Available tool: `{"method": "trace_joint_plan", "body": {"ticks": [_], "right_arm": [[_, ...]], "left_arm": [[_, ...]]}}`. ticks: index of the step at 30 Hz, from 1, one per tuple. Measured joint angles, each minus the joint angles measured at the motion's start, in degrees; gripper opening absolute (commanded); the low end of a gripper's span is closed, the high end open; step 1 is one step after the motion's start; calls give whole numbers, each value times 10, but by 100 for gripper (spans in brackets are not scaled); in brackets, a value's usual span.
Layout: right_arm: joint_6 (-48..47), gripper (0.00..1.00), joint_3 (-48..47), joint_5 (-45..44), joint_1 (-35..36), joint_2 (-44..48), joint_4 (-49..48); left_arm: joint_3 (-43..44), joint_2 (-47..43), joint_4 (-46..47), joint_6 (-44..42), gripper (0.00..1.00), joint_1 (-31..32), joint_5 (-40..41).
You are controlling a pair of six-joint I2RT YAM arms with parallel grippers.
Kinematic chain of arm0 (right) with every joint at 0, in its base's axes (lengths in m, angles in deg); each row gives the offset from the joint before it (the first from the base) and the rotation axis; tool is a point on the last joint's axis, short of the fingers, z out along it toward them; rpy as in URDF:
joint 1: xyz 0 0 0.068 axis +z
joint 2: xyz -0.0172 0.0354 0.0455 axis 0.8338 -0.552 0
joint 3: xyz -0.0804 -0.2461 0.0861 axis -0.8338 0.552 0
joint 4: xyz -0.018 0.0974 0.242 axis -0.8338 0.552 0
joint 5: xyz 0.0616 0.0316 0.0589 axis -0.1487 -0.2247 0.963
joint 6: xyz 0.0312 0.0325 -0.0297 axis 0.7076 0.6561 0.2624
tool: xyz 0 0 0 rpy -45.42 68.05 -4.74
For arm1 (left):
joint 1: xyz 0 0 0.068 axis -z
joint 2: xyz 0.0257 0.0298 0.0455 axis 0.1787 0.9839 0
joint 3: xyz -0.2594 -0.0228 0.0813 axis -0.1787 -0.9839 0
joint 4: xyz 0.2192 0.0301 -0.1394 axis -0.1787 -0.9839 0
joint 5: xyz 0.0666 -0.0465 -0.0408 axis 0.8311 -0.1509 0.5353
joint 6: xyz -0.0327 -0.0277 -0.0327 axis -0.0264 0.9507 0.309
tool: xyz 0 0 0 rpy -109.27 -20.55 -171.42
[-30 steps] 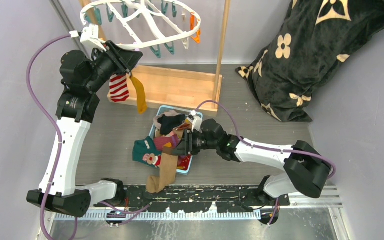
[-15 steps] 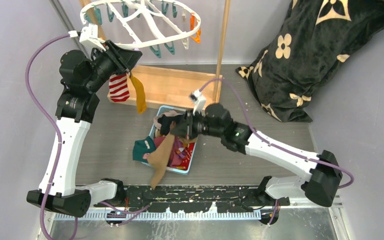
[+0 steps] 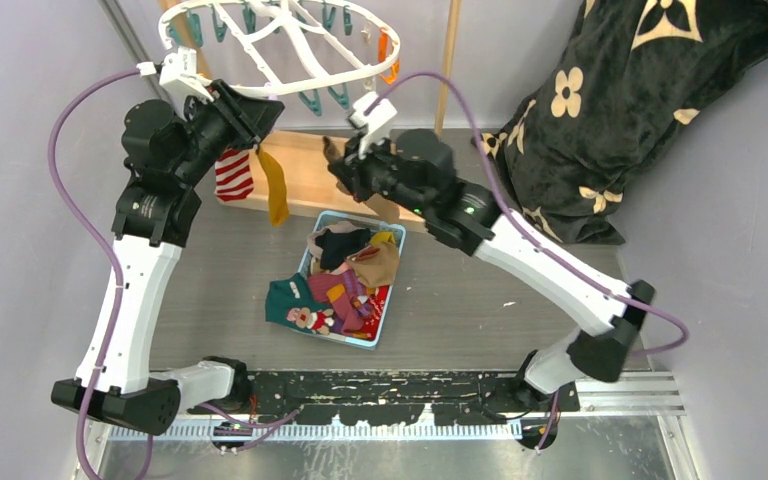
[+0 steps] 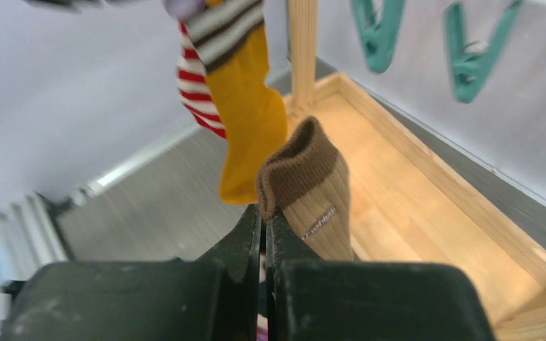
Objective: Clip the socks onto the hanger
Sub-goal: Clamp the sock onto the hanger.
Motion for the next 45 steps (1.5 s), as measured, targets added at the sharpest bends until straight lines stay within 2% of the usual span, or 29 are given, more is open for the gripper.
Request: {"method": "trace_joint_plan", "body": {"ticks": [5,12,22,32,40,45], "right_arm": [[-95,1,-11,-16,4,-94,17],[-163,1,-21,-18,19,-133,9],[-178,1,-80,-26,31,-147,-103],[-185,1,-80,11,32,-153,-124],[-204,1,-59,68,31,-151,-145],[-210,1,-15,103,20,-132,-179]], "left_arm": [[-1,0,0,0,0,11,21],[-17,-6,8,0,0,21,47],[-30,-13,28,0,0,29,58],[-30,-13,32,1,0,29,51],[-30,-13,33,1,0,28,33],[-30,-12,33,1,0,28,24]]}}
